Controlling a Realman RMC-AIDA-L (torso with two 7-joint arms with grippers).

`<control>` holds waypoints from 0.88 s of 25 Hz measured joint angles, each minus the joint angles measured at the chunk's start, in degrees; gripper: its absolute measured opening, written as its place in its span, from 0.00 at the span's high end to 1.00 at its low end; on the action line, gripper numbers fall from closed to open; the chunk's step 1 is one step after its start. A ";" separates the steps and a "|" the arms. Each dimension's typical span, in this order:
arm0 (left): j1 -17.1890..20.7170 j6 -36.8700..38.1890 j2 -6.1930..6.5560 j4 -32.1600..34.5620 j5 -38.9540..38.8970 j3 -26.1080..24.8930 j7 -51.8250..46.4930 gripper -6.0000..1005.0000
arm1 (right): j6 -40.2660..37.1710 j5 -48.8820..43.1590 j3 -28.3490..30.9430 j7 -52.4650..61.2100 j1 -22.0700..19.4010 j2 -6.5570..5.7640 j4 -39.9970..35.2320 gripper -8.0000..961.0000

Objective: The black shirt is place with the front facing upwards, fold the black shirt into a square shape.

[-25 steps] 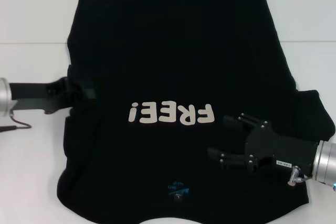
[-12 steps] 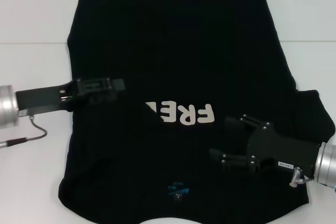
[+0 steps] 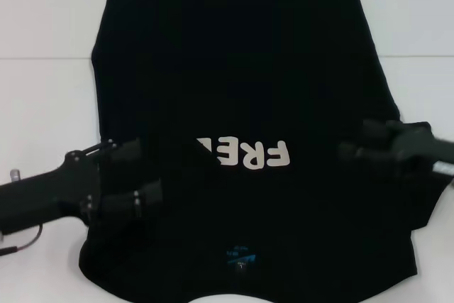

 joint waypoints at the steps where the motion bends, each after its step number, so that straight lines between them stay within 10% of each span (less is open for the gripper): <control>1: 0.29 0.14 -0.36 0.35 0.02 0.08 1.57 0.14 | -0.68 -1.08 -0.01 6.01 -0.22 -0.42 -3.23 0.01; 10: 1.50 -0.16 -0.97 1.19 0.53 3.43 4.23 0.08 | -7.80 -20.61 0.42 49.58 2.91 -7.06 -18.31 0.02; 22: 1.34 -0.57 -1.20 1.16 0.64 3.49 4.32 0.08 | -9.43 -41.24 1.11 65.69 8.22 -7.45 -16.37 0.01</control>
